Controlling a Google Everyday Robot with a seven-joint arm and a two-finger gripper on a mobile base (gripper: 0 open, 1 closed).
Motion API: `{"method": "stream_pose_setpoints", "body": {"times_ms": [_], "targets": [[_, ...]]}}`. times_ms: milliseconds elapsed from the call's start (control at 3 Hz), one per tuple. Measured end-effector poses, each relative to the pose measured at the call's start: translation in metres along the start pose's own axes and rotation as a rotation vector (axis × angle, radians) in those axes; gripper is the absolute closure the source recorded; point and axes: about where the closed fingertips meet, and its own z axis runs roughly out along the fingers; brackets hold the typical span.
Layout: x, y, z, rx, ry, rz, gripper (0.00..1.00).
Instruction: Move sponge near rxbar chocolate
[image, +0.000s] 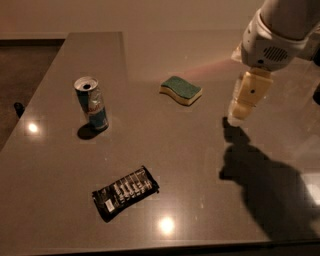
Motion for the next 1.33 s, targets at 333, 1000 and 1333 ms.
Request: {"method": "stream_pose_setpoints", "body": {"times_ms": [333,1000,1333], "targets": [[-0.015,-0.026,0.026,-0.015,-0.025,0.027,0.00],[-0.046,-0.071,0.098,-0.076,-0.101,0.125,0.00],[-0.056,-0.082,0.123,-0.101,-0.125,0.179,0.00]]}}
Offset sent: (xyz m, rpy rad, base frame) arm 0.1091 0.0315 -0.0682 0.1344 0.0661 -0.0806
